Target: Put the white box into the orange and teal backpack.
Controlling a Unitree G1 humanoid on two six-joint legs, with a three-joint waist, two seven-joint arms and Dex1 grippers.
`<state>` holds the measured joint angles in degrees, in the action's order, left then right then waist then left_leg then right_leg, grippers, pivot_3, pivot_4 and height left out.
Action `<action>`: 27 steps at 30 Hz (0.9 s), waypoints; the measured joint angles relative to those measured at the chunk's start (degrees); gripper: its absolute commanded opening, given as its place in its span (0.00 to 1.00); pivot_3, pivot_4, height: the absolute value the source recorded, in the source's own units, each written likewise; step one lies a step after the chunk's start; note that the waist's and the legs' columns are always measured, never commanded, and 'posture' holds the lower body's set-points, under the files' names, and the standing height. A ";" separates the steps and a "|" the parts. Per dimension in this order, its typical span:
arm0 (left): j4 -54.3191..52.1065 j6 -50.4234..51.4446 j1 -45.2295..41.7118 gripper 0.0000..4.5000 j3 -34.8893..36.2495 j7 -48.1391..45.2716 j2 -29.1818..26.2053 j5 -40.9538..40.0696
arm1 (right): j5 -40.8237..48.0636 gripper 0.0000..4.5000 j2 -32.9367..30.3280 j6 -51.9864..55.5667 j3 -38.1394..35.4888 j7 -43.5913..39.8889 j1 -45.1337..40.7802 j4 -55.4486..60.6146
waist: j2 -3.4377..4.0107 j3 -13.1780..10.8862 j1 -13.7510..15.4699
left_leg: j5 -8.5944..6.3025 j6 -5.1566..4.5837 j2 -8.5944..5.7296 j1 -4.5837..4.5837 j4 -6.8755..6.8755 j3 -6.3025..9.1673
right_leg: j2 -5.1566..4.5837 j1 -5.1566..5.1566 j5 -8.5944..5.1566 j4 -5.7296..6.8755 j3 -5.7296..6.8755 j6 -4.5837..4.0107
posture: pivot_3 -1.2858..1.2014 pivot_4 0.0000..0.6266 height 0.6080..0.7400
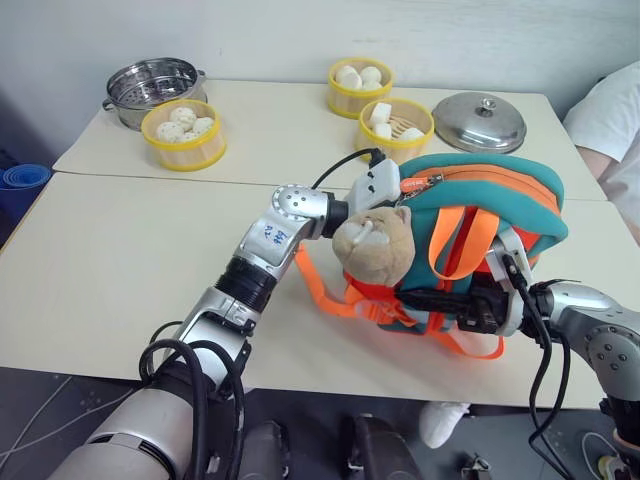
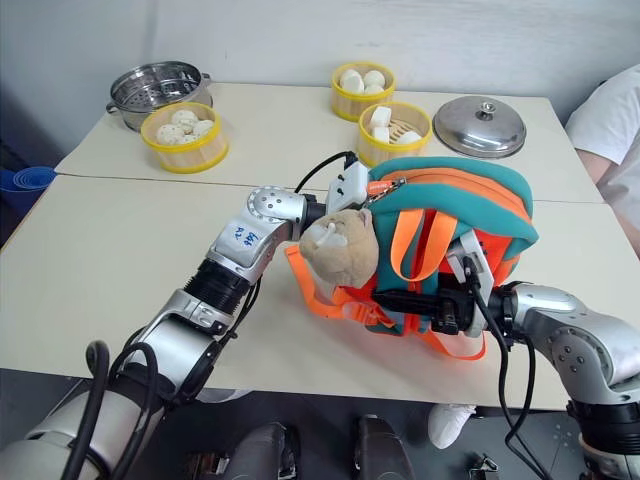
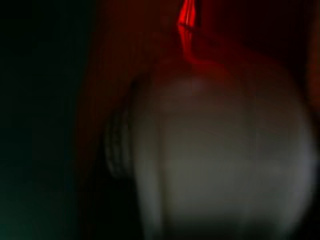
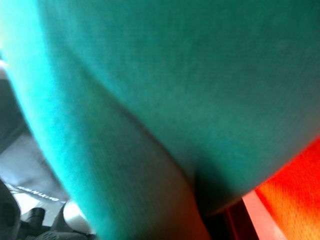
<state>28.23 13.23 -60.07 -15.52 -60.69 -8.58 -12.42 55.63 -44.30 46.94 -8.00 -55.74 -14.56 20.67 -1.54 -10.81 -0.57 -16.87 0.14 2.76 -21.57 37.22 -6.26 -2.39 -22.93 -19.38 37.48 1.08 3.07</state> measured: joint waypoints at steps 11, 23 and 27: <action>-10.10 7.98 9.34 0.80 10.81 -22.48 -24.28 -12.43 | -2.60 0.00 5.56 -2.96 0.12 6.67 0.00 1.10 | 0.03 -0.02 -1.69 | 0.34 0.54 0.02 0.00 -0.09 -0.06 | 0.02 -0.26 -0.07 0.31 -0.08 -0.12 | 0.52 0.24 1.00; -32.37 17.51 17.06 0.72 13.66 -7.36 -17.49 -18.53 | -5.33 0.00 8.87 -4.34 1.31 6.65 -2.23 -1.23 | 0.01 -0.03 -0.90 | 0.16 0.10 -0.10 -0.21 0.12 0.00 | -0.14 -0.26 0.01 0.27 -0.06 0.02 | 0.52 0.24 1.00; -33.40 18.12 17.12 0.48 13.16 -3.56 -15.59 -18.67 | -5.38 0.00 8.86 -4.24 1.22 6.50 -2.25 -1.31 | 0.01 -0.02 -1.14 | 0.18 0.14 -0.07 -0.17 0.09 0.00 | -0.09 -0.27 0.01 0.29 -0.07 0.02 | 0.52 0.24 1.00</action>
<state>-5.17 31.35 -42.95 -2.36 -64.24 -24.18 -31.09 50.24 -35.44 42.70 -6.78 -49.23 -16.81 19.36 -1.53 -10.84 -1.72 -16.69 0.27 2.69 -21.74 37.30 -6.27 -2.48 -23.20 -19.37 37.77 1.01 3.09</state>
